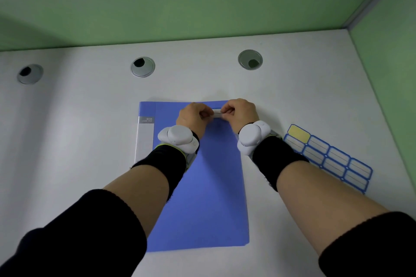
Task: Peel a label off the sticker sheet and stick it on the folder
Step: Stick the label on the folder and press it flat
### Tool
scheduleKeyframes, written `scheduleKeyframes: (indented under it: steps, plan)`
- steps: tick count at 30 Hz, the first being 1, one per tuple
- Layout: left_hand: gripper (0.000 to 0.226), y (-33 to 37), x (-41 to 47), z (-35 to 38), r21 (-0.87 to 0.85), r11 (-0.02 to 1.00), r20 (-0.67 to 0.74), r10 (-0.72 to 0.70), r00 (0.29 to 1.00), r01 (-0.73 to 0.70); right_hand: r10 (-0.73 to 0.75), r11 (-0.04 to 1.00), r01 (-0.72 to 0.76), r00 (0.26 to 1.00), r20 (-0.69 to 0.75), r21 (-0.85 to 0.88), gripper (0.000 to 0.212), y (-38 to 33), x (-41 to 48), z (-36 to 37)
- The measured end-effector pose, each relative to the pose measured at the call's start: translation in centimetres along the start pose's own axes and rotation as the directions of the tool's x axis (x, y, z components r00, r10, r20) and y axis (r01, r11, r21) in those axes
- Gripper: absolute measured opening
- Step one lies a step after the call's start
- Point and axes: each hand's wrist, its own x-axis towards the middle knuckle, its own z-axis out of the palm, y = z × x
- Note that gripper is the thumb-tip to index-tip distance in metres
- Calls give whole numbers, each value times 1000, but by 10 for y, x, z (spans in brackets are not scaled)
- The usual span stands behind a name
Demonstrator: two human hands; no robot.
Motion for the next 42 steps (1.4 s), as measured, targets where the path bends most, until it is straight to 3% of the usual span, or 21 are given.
scheduleKeyframes:
  steps: [15,29,42]
  plan:
    - [13,-9,2,-16,28,999,46,-45,998,44,117,988,-119,993,-29,-100,24,4,0,-16]
    - [38,-4,-24,-44,91,994,20,61,998,-63,138,985,-139,990,-17,-103,32,-5,-30,-37]
    - [46,37,-62,-25,127,963,183,214,960,-239,228,961,-233,972,-52,-152,46,19,-79,-81]
